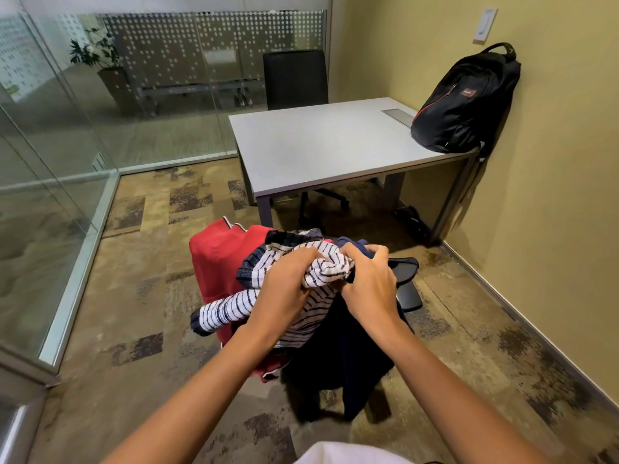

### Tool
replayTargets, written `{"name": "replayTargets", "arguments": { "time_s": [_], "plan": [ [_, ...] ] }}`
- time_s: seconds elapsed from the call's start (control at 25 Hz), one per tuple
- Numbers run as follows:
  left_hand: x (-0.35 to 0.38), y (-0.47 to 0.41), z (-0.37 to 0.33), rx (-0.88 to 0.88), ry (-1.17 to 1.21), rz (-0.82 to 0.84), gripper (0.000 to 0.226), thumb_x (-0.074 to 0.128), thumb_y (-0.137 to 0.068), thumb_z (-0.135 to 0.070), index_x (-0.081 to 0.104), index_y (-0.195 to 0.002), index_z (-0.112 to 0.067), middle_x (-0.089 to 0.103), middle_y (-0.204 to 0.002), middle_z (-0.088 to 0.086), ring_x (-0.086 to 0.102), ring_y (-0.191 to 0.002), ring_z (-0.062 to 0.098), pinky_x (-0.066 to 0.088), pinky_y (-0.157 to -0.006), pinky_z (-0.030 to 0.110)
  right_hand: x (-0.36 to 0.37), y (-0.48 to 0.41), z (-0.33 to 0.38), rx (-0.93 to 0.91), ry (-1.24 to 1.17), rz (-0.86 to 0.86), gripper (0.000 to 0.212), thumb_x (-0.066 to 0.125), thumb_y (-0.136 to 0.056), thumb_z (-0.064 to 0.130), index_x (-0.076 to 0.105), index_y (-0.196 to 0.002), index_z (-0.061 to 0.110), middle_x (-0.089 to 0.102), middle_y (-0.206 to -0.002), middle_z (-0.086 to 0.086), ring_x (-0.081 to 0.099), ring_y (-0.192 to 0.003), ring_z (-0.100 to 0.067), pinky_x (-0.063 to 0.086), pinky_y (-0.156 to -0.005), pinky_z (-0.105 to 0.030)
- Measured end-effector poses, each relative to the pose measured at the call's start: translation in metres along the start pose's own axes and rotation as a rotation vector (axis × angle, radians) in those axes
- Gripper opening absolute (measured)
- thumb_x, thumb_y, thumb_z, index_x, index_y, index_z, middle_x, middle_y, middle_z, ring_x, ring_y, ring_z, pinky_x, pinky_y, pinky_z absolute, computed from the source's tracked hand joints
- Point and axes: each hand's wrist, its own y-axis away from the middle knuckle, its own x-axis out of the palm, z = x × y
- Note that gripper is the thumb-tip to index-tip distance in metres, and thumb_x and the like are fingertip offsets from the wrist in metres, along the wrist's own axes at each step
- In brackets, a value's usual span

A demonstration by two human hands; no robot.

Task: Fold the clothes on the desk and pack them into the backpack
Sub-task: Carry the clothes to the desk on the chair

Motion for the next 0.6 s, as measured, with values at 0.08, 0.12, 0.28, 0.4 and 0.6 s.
{"name": "replayTargets", "arguments": {
  "time_s": [0.08, 0.12, 0.28, 0.4, 0.6],
  "plan": [
    [-0.010, 0.001, 0.003, 0.092, 0.006, 0.180, 0.040, 0.071, -0.080, -0.024, 0.060, -0.118, -0.018, 0.060, -0.117, -0.005, 0.054, -0.111, 0.008, 0.043, -0.094, 0.028, 0.001, 0.003, -0.008, -0.062, -0.021, -0.056, 0.055, 0.057, -0.079, -0.010, 0.056, -0.122, 0.023, 0.045, -0.129, -0.008, 0.053, -0.103, -0.035, 0.038, -0.079, -0.033],
    [-0.017, 0.002, 0.006, 0.151, -0.006, 0.289, 0.058, 0.073, -0.079, -0.040, 0.054, -0.129, -0.019, 0.054, -0.128, -0.006, 0.049, -0.121, 0.007, 0.039, -0.102, 0.026, 0.001, 0.005, -0.011, -0.087, -0.035, -0.081, 0.054, 0.057, -0.079, -0.012, 0.057, -0.122, 0.021, 0.048, -0.128, -0.007, 0.053, -0.104, -0.033, 0.039, -0.079, -0.033],
    [-0.052, 0.006, 0.020, 0.087, -0.125, 0.237, 0.091, 0.032, -0.076, -0.083, 0.028, -0.150, -0.030, 0.028, -0.154, -0.011, 0.017, -0.145, 0.005, 0.012, -0.120, 0.033, 0.005, 0.010, -0.021, -0.163, -0.058, -0.166, 0.053, 0.061, -0.079, -0.013, 0.061, -0.122, 0.018, 0.058, -0.118, -0.007, 0.057, -0.103, -0.029, 0.046, -0.080, -0.035],
    [-0.067, 0.002, 0.058, -0.350, -0.260, -0.149, 0.069, 0.046, -0.090, -0.060, 0.038, -0.146, -0.021, 0.036, -0.152, 0.001, 0.023, -0.143, 0.017, 0.019, -0.118, 0.048, 0.000, 0.006, -0.021, -0.223, 0.046, -0.113, 0.046, 0.061, -0.082, -0.007, 0.059, -0.119, 0.021, 0.060, -0.109, -0.006, 0.057, -0.099, -0.029, 0.041, -0.071, -0.034],
    [-0.061, 0.006, 0.101, -0.874, -0.173, 0.063, 0.081, 0.059, -0.088, -0.053, 0.028, -0.151, -0.013, 0.014, -0.159, 0.017, 0.017, -0.145, 0.034, 0.018, -0.118, 0.046, -0.012, -0.003, -0.020, -0.193, 0.153, 0.062, 0.026, 0.054, -0.093, 0.017, 0.050, -0.115, 0.030, 0.053, -0.105, -0.006, 0.052, -0.100, -0.033, 0.031, -0.070, -0.033]
  ]
}}
